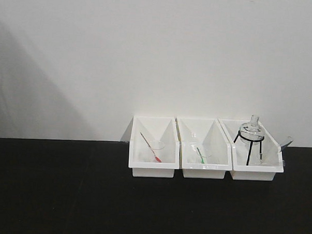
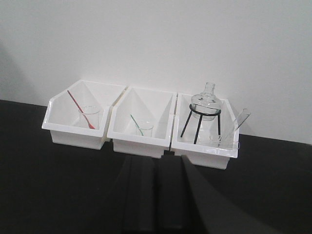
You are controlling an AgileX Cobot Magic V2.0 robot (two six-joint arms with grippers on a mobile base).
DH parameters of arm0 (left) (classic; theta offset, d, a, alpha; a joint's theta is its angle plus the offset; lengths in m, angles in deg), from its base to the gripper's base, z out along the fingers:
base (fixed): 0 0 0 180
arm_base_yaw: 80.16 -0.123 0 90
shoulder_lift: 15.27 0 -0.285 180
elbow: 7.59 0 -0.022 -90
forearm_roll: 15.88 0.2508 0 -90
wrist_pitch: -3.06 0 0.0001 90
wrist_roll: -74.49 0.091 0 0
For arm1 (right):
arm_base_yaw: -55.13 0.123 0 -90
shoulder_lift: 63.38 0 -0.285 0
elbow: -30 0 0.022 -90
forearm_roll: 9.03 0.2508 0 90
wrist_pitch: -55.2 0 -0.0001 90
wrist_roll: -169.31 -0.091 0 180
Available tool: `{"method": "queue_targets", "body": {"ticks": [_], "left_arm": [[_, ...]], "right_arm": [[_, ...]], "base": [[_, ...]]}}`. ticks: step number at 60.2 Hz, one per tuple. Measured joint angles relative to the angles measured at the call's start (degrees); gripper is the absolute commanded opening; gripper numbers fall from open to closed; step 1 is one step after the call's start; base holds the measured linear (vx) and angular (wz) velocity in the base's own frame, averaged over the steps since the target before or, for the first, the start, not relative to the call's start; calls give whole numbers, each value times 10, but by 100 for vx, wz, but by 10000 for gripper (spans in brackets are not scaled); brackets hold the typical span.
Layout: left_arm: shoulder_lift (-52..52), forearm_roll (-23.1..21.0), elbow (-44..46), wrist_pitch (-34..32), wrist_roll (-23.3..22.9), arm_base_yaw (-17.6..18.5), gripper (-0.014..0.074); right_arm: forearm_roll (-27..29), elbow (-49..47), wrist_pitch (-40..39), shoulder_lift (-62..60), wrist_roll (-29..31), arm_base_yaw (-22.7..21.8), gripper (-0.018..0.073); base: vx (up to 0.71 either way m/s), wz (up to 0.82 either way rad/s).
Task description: Grab transparent chemical and place on left bench
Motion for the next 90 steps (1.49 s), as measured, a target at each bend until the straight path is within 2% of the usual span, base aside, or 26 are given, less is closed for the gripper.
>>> {"method": "queue_targets", "body": {"ticks": [16,23,29,33,39,45,52,59,71,77,90], "left_arm": [[0,0,0,0,0,0,-3],[0,0,0,0,0,0,-3],[0,0,0,0,0,0,-3],[0,0,0,0,0,0,-3],[0,0,0,0,0,0,-3],[0,0,0,0,0,0,-3],[0,0,0,0,0,0,-3],[0,0,0,0,0,0,-3],[0,0,0,0,0,0,-3],[0,0,0,0,0,0,-3],[0,0,0,0,0,0,-3]], "right_arm": [[1,0,0,0,0,0,-7],[64,0,17,0,23,0,-7],[211,0,69,0,142,0,-7],[331,0,119,0,265,0,-7],[508,1,170,-7,481,0,-7],[627,2,187,-23,631,0,-7],[715,14,184,-57,730,0,-7],[747,76,166,-116,746,0,-7],[757,217,174,-267,667,0,-7],[760,226,211,-320,642,0,-7],[761,227,227,-328,630,0,-7]], "base": [[0,0],[0,0],[0,0],[0,0],[0,0],[0,0],[0,0],[0,0],[0,0],[0,0],[0,0]]}}
